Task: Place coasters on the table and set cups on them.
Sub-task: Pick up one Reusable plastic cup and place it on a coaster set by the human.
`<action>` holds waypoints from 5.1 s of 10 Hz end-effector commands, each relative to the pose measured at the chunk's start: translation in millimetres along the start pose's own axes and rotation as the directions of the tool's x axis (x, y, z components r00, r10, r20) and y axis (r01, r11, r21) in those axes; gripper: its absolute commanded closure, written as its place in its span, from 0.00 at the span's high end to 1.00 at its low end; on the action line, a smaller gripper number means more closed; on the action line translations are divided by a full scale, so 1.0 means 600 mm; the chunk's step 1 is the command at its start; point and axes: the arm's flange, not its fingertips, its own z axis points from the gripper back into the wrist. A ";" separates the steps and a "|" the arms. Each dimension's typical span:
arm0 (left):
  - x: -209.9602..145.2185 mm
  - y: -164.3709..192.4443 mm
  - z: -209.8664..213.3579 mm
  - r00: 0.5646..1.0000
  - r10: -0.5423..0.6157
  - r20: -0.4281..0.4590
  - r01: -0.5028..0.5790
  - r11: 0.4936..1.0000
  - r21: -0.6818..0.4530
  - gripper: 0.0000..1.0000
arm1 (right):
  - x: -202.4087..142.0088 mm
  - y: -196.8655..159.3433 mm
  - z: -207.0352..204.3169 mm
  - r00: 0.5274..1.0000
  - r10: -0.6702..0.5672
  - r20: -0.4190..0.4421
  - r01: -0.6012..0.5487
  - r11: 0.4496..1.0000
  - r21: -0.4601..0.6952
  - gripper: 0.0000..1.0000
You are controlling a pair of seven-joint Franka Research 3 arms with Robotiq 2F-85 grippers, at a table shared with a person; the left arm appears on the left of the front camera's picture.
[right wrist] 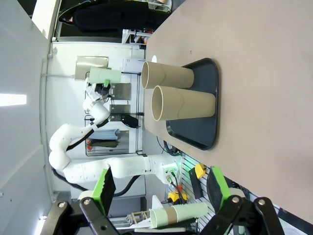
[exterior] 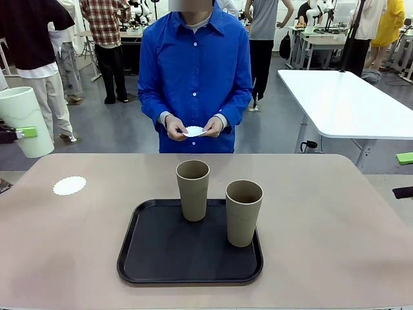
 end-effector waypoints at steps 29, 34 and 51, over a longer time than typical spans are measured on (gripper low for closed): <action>-0.239 0.143 -0.085 0.997 -0.022 -0.070 0.019 0.998 -0.053 0.85 | 0.003 0.001 0.000 1.000 0.014 0.006 -0.014 1.000 0.022 1.00; -0.248 0.143 -0.086 0.996 -0.032 -0.089 0.026 0.997 -0.066 0.85 | 0.003 0.001 0.000 1.000 0.014 0.006 -0.014 1.000 0.022 1.00; -0.252 0.151 -0.081 0.993 -0.057 -0.102 0.046 0.994 -0.100 1.00 | 0.003 0.001 0.000 1.000 0.014 0.006 -0.014 1.000 0.022 1.00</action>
